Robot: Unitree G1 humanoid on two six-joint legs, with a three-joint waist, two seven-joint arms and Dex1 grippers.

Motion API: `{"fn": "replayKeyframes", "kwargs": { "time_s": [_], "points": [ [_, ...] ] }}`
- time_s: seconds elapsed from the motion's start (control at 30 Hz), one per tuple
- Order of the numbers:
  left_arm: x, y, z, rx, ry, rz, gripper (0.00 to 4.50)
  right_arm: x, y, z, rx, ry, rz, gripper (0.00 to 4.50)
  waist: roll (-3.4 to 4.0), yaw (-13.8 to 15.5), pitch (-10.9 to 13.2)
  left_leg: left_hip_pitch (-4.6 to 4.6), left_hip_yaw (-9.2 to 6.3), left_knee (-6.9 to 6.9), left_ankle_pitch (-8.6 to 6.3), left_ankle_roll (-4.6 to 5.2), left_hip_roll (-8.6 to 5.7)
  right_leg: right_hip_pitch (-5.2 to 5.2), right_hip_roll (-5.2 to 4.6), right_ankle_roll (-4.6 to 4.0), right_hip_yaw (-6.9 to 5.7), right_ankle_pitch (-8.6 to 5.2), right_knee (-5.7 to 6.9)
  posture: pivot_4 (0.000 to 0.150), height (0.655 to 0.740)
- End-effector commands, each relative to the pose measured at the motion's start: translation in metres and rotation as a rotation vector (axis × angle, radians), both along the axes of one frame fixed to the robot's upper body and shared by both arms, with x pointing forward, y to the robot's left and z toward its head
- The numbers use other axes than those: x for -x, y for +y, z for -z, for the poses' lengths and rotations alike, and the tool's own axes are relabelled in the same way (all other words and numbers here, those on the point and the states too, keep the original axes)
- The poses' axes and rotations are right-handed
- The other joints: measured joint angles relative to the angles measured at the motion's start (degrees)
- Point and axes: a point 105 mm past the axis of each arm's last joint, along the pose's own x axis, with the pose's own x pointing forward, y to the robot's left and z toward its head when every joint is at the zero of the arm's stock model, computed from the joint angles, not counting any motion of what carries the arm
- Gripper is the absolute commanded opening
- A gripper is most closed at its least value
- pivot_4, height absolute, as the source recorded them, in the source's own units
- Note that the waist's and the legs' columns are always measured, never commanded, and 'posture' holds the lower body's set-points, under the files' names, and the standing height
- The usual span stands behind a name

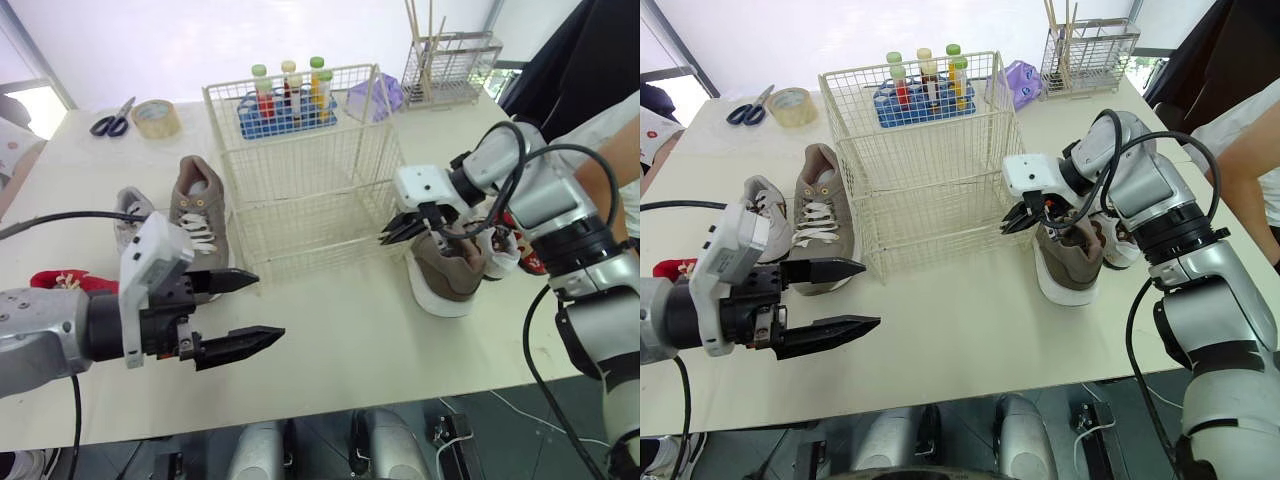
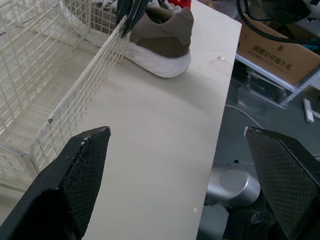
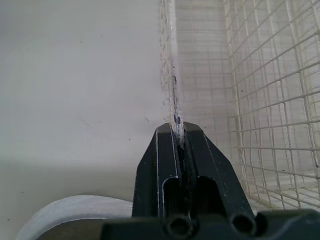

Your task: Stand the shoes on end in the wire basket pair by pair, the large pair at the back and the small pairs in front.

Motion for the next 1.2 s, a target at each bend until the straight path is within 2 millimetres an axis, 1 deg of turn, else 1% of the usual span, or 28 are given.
{"fn": "replayKeyframes", "kwargs": {
  "time_s": [0.03, 0.13, 0.2, 0.3, 0.47, 0.57, 0.77, 0.9, 1.0, 1.07, 1.1, 1.13, 1.17, 1.2],
  "points": [
    [-0.002, 0.000, -0.001, 0.014, -0.025, 0.004, 4.50, 0.005, 0.005, -0.022, -0.068, -0.068, 0.022, 0.04, 0.00, 0.02, 0.00, 0.00, 0.00, 0.00, 0.00, -0.01, 0.00, 0.00, 0.02, 0.00, -0.01, 0.00, 0.00, 0.150, 0.7400],
    [-0.001, -0.001, 0.002, 0.019, -0.023, 0.013, 4.50, 0.014, 0.007, -0.025, -0.100, -0.061, 0.048, 0.04, 0.00, 0.12, 0.00, 0.00, 0.00, 0.01, 0.00, -0.01, 0.01, 0.00, 0.02, 0.00, 0.00, 0.00, 0.01, 0.150, 0.7400],
    [0.000, -0.002, 0.002, 0.026, -0.015, 0.023, 4.50, 0.026, 0.009, -0.025, -0.127, -0.031, 0.058, 0.04, 0.00, 0.26, 0.00, -0.01, -0.01, 0.01, 0.00, -0.01, 0.01, 0.00, 0.02, 0.00, -0.01, 0.00, 0.02, 0.150, 0.7400],
    [0.000, -0.001, 0.003, 0.025, -0.004, 0.039, 4.50, 0.043, 0.010, -0.019, -0.143, 0.012, 0.073, 0.04, 0.00, 0.61, 0.00, -0.02, -0.04, 0.01, 0.00, 0.00, 0.00, 0.00, 0.00, 0.00, -0.02, 0.00, 0.01, 0.150, 0.7400],
    [-0.002, 0.005, 0.006, 0.000, 0.001, 0.044, 4.50, 0.059, 0.009, -0.010, -0.149, 0.059, 0.094, 0.04, 0.00, 0.90, 0.00, -0.01, -0.02, 0.02, 0.00, 0.00, -0.01, 0.00, 0.01, -0.01, -0.01, 0.00, 0.02, 0.150, 0.7400],
    [-0.004, 0.006, 0.007, -0.001, 0.001, 0.048, 4.50, 0.062, 0.008, -0.004, -0.150, 0.068, 0.111, 0.04, -0.01, 1.04, 0.00, 0.00, -0.02, 0.02, 0.00, 0.00, -0.01, 0.00, 0.02, -0.01, -0.01, 0.00, 0.02, 0.150, 0.7400],
    [-0.004, 0.002, 0.008, 0.005, -0.006, 0.066, 4.50, 0.059, 0.010, 0.004, -0.165, 0.055, 0.137, 0.04, -0.02, 1.03, -0.01, 0.00, -0.02, 0.04, 0.00, 0.00, 0.00, 0.00, 0.02, -0.01, 0.00, 0.00, 0.03, 0.150, 0.7400],
    [-0.003, 0.002, 0.009, 0.009, -0.004, 0.068, 4.50, 0.057, 0.008, 0.008, -0.152, 0.032, 0.140, 0.04, -0.02, 1.03, -0.01, 0.00, -0.02, 0.08, 0.00, 0.00, 0.00, 0.01, 0.03, -0.01, 0.00, 0.00, 0.05, 0.150, 0.7400],
    [-0.003, 0.002, 0.009, 0.012, -0.002, 0.068, 4.50, 0.059, 0.006, 0.007, -0.150, 0.038, 0.131, 0.93, -0.02, 1.02, -0.01, 0.01, -0.02, 0.10, 0.00, 0.00, 0.00, 0.02, 0.02, -0.01, 0.01, 0.00, 0.08, 0.150, 0.7400],
    [-0.003, 0.001, 0.009, 0.014, 0.000, 0.069, 4.50, 0.063, 0.006, 0.003, -0.167, 0.055, 0.126, 1.81, -0.02, 1.07, -0.01, 0.01, -0.02, 0.11, 0.00, 0.00, 0.01, 0.02, 0.03, -0.01, 0.01, 0.00, 0.08, 0.150, 0.7400],
    [-0.003, 0.001, 0.008, 0.017, 0.001, 0.070, 4.50, 0.067, 0.006, -0.002, -0.190, 0.087, 0.125, 2.39, -0.02, 1.09, -0.01, 0.01, -0.03, 0.11, 0.00, 0.00, 0.01, 0.02, 0.03, -0.01, 0.01, 0.00, 0.08, 0.150, 0.7400],
    [-0.003, 0.001, 0.008, 0.021, 0.004, 0.071, 4.50, 0.071, 0.006, -0.008, -0.215, 0.114, 0.123, 2.85, -0.02, 1.14, -0.01, 0.01, -0.02, 0.11, 0.00, 0.01, 0.01, 0.02, 0.03, -0.01, 0.01, 0.00, 0.08, 0.150, 0.7400],
    [-0.004, 0.002, 0.008, 0.026, 0.006, 0.071, 4.50, 0.073, 0.006, -0.019, -0.267, 0.141, 0.131, 3.30, -0.02, 1.22, -0.01, 0.01, -0.02, 0.11, 0.01, 0.01, 0.01, 0.02, 0.02, -0.01, 0.01, 0.00, 0.08, 0.150, 0.7400],
    [-0.005, 0.002, 0.008, 0.030, 0.008, 0.073, 4.50, 0.075, 0.006, -0.031, -0.325, 0.172, 0.137, 3.30, -0.02, 1.26, -0.01, 0.01, -0.03, 0.11, 0.00, 0.01, 0.01, 0.02, 0.02, -0.01, 0.02, 0.00, 0.08, 0.150, 0.7400]
  ]
}}
